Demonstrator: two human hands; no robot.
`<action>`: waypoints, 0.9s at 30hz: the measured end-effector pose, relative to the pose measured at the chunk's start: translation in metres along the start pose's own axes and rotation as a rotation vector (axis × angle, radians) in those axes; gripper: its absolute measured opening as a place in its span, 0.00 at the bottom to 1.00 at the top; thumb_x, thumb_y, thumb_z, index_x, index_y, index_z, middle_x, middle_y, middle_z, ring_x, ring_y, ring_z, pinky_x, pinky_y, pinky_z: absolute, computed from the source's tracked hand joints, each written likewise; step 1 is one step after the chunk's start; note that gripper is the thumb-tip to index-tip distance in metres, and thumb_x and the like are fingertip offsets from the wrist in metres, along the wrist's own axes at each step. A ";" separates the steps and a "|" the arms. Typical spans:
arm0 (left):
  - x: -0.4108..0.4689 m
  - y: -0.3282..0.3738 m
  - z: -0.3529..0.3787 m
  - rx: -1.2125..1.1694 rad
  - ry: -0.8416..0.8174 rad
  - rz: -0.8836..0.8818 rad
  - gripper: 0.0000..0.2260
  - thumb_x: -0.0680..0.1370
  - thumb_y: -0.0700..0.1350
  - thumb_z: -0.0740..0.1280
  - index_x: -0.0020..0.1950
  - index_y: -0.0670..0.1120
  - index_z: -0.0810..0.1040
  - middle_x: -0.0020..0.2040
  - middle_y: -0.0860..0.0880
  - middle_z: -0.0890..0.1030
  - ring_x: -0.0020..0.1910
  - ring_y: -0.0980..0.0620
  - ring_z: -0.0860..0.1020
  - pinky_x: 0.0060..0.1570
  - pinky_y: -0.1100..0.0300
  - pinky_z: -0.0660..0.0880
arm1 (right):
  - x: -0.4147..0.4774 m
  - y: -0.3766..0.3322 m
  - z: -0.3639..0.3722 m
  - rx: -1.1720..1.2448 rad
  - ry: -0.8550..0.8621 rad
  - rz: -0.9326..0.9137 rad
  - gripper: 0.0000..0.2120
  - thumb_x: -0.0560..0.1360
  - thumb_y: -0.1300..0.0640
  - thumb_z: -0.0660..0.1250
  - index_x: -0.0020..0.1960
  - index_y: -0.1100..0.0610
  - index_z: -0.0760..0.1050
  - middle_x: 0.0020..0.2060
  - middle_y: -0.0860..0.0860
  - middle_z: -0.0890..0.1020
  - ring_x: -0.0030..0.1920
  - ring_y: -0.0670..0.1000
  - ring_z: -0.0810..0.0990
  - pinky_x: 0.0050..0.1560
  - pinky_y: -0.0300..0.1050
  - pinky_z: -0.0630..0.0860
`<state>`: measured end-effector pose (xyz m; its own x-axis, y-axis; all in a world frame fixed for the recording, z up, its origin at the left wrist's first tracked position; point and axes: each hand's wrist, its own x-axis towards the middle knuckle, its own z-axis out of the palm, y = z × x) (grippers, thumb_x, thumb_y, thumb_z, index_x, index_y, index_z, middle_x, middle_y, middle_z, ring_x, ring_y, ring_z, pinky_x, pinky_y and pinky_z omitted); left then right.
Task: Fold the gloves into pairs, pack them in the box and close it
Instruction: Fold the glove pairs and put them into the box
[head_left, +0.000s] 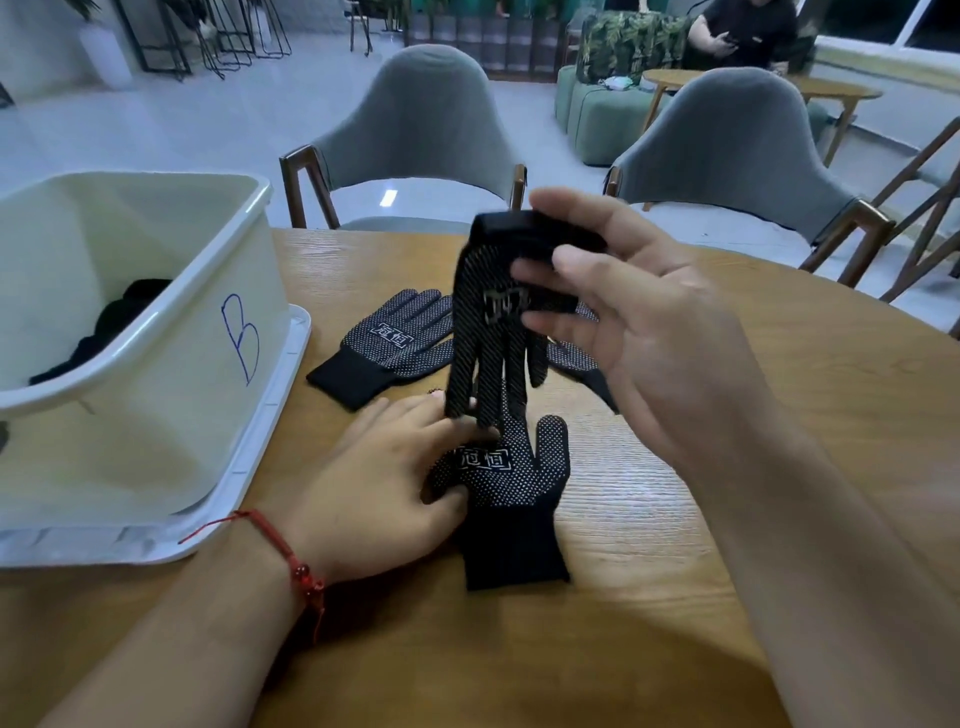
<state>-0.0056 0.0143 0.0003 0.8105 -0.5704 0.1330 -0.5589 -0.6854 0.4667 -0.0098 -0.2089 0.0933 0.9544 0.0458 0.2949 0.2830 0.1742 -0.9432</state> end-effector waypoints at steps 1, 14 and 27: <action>-0.001 0.000 0.000 -0.006 0.006 -0.007 0.28 0.72 0.61 0.60 0.73 0.63 0.75 0.75 0.64 0.70 0.79 0.59 0.62 0.78 0.43 0.59 | 0.003 0.001 0.002 -0.015 -0.008 -0.017 0.18 0.84 0.65 0.63 0.68 0.50 0.80 0.60 0.54 0.86 0.63 0.53 0.84 0.63 0.54 0.81; 0.004 -0.008 0.005 0.047 -0.023 0.025 0.31 0.73 0.61 0.59 0.77 0.61 0.69 0.80 0.62 0.65 0.81 0.58 0.59 0.79 0.41 0.59 | -0.047 0.043 -0.015 -0.360 -0.066 0.182 0.22 0.77 0.67 0.75 0.64 0.44 0.83 0.53 0.45 0.89 0.53 0.47 0.87 0.57 0.45 0.81; -0.007 -0.014 0.008 0.009 0.159 -0.041 0.29 0.73 0.68 0.67 0.70 0.57 0.73 0.65 0.62 0.78 0.65 0.59 0.76 0.68 0.49 0.73 | -0.067 0.066 -0.020 -1.289 -0.131 -0.238 0.17 0.79 0.49 0.73 0.67 0.46 0.81 0.61 0.42 0.78 0.63 0.48 0.75 0.65 0.45 0.74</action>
<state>-0.0055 0.0241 -0.0141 0.8498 -0.4638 0.2507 -0.5258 -0.7112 0.4667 -0.0533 -0.2198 0.0086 0.8734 0.2517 0.4169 0.3982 -0.8620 -0.3138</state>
